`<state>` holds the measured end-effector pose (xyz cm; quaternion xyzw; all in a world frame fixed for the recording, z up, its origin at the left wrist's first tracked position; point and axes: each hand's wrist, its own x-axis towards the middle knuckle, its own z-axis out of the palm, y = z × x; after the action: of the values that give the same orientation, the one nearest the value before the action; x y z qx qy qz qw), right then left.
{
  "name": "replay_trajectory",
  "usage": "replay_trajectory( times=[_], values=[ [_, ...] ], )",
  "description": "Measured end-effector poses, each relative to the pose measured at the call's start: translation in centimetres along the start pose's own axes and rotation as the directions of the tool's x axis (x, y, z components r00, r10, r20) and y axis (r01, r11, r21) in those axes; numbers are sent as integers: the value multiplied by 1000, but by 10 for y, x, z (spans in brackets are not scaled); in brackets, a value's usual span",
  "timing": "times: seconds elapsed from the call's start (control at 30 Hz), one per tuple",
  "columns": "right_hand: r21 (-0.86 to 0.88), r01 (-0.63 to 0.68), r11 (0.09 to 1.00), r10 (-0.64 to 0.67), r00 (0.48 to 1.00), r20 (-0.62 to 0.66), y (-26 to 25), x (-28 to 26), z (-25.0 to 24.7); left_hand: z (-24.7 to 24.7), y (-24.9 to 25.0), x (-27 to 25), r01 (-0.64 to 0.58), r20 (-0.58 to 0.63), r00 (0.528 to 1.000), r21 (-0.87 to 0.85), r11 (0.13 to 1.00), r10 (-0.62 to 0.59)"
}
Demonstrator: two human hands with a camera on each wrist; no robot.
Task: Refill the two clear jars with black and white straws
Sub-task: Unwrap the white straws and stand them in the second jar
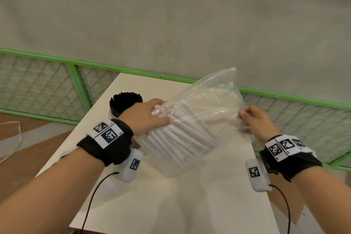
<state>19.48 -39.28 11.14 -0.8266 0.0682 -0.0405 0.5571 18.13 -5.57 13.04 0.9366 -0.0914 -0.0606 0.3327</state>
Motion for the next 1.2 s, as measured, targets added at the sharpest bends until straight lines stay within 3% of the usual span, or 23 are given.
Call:
replay_trajectory(
  times=[0.13, 0.23, 0.27, 0.33, 0.37, 0.4, 0.43, 0.5, 0.57, 0.63, 0.8, 0.93, 1.0, 1.1, 1.17, 1.2],
  values=[
    [-315, -72, 946, 105, 991, 87, 58, -7, 12, 4, 2, 8, 3, 102, 994, 285, 958, -33],
    [-489, -91, 867, 153, 984, 89, 80, -14, 20, 22, 1, 10, -18, 102, 995, 346, 938, -18],
    [-484, -73, 872, 120, 990, 67, 79, -15, 21, 27, 1, 11, -27, 93, 996, 345, 938, -5],
    [-479, 96, 873, -143, 988, -62, 67, -19, 22, 34, 2, 12, -44, 85, 996, 351, 935, 15],
    [-505, 232, 831, -330, 938, -111, 55, -20, 23, 36, 2, 13, -50, 81, 996, 360, 932, 22],
    [-548, 376, 747, -495, 865, -81, 42, -22, 24, 37, 3, 14, -56, 78, 997, 367, 928, 29],
    [-600, 492, 631, -599, 800, 26, 27, -24, 27, 38, 4, 14, -64, 77, 996, 368, 928, 38],
    [-690, 615, 383, -603, 732, 317, 8, -21, 37, 39, 6, 13, -80, 78, 995, 364, 928, 55],
    [-728, 645, 233, -505, 720, 476, 1, -12, 46, 40, 8, 11, -88, 73, 995, 359, 929, 66],
    [-728, 660, 183, -504, 699, 507, 1, -6, 54, 40, 7, 8, -101, 67, 994, 342, 934, 83],
    [-628, 756, 183, -724, 536, 434, 12, -7, 57, 39, -2, -3, -190, 124, 979, 302, 934, 159],
    [-503, 851, 151, -774, 418, 476, 15, -17, 52, 45, -6, -8, -253, 9, 965, 298, 921, 262],
    [-458, 871, 176, -742, 423, 519, 13, -22, 49, 48, -6, -10, -292, -39, 946, 331, 897, 322],
    [-528, 774, 349, -571, 622, 535, 5, -24, 47, 53, -6, -14, -351, -84, 911, 357, 866, 404],
    [-656, 690, 308, -432, 715, 549, -6, -23, 51, 58, -6, -16, -378, -110, 892, 353, 856, 439],
    [-697, 667, 263, -377, 736, 562, -10, -23, 53, 60, -5, -17, -392, -117, 883, 349, 851, 455]
  ],
)
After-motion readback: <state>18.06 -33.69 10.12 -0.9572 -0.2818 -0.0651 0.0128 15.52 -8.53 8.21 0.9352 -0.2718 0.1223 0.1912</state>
